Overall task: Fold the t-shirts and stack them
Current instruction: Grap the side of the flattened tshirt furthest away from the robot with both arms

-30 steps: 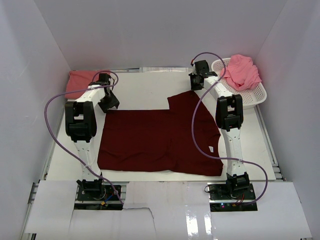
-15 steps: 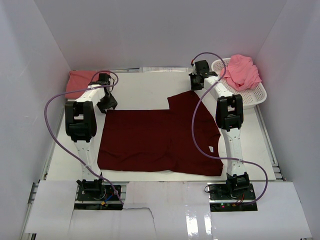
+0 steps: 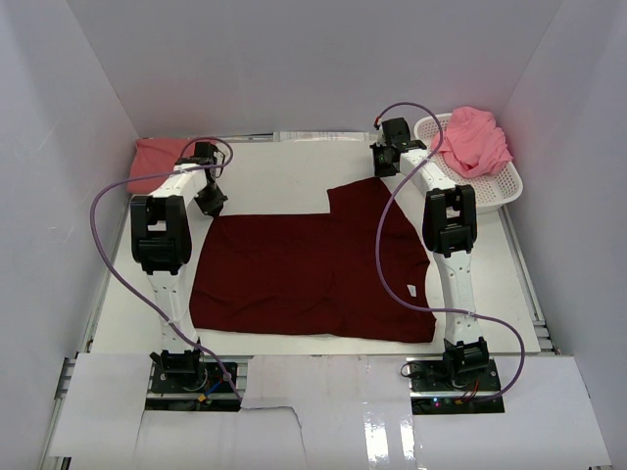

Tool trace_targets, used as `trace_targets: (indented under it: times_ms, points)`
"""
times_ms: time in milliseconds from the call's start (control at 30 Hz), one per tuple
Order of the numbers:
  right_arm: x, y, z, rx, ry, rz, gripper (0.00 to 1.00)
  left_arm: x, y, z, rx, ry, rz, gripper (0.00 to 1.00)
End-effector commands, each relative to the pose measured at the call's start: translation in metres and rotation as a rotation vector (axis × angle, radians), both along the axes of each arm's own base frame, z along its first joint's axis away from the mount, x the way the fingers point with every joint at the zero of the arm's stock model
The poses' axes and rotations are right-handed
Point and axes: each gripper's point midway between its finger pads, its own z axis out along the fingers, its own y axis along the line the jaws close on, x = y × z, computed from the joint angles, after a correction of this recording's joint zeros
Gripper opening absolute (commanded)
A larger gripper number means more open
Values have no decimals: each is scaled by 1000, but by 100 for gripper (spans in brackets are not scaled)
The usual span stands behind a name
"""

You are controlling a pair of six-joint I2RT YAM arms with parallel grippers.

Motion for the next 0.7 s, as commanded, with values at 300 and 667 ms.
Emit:
trace_targets:
  times_ms: [300,667]
  points:
    - [-5,0,113,23,-155,32,8,29,-3,59,-45,-122,-14,0]
    - [-87,4,140,103,-152,80,8,-11,-4,58,-53,-102,-7,0]
